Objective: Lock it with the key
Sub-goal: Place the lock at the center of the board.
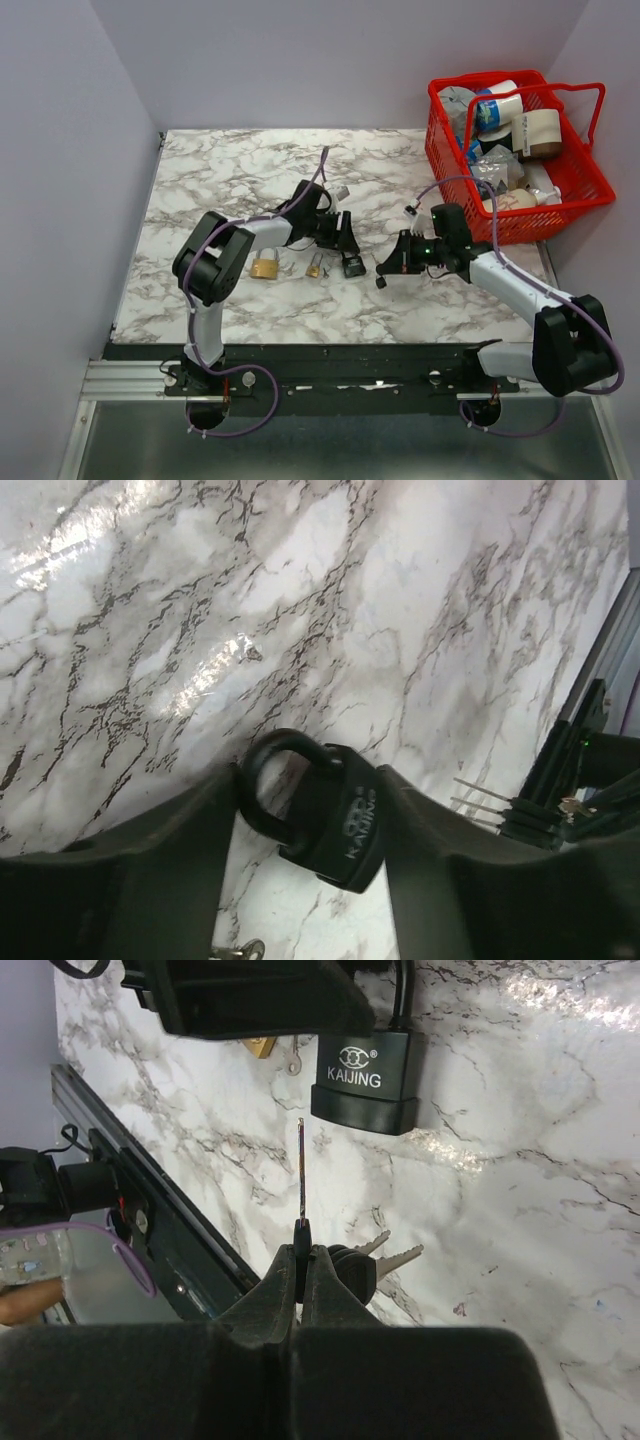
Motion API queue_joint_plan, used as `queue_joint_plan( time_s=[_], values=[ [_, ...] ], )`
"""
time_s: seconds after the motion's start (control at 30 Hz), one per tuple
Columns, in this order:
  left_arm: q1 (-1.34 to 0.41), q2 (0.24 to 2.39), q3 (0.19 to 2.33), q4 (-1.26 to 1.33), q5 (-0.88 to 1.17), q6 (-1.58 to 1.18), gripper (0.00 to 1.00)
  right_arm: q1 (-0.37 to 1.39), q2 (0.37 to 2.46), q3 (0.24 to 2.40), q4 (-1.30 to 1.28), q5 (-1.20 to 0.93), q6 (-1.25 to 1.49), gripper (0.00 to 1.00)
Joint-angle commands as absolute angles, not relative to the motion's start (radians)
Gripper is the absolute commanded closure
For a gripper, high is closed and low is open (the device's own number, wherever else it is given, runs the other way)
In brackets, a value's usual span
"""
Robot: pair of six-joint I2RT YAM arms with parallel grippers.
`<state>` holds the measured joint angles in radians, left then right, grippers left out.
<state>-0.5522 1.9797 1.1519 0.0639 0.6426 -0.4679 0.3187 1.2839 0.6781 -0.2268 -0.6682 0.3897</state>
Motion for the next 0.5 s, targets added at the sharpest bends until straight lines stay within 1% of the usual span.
queue_joint_plan(
  time_s=[0.0, 0.03, 0.1, 0.17, 0.3, 0.33, 0.43, 0.47],
  values=[
    [-0.552, 1.899, 1.201, 0.049, 0.597, -0.426, 0.28, 0.313, 1.289, 0.716, -0.241, -0.627, 0.371, 0.99],
    [-0.552, 1.891, 1.215, 0.046, 0.592, -0.425, 0.22, 0.313, 1.287, 0.719, -0.242, -0.624, 0.367, 0.99],
    [-0.551, 1.87, 1.229, 0.038, 0.597, -0.422, 0.2, 0.313, 1.287, 0.729, -0.244, -0.612, 0.362, 0.99],
    [-0.549, 1.846, 1.25, 0.026, 0.598, -0.42, 0.15, 0.313, 1.293, 0.752, -0.244, -0.595, 0.353, 0.99],
    [-0.54, 1.787, 1.267, 0.002, 0.606, -0.425, 0.12, 0.313, 1.34, 0.799, -0.253, -0.528, 0.35, 0.99],
    [-0.537, 1.776, 1.27, 0.002, 0.603, -0.426, 0.06, 0.313, 1.354, 0.81, -0.258, -0.499, 0.345, 0.99],
    [-0.516, 1.726, 1.258, -0.025, 0.614, -0.434, 0.01, 0.313, 1.42, 0.847, -0.275, -0.492, 0.357, 0.99],
    [-0.508, 1.703, 1.252, -0.026, 0.617, -0.437, 0.01, 0.313, 1.431, 0.853, -0.267, -0.498, 0.363, 0.99]
  ],
)
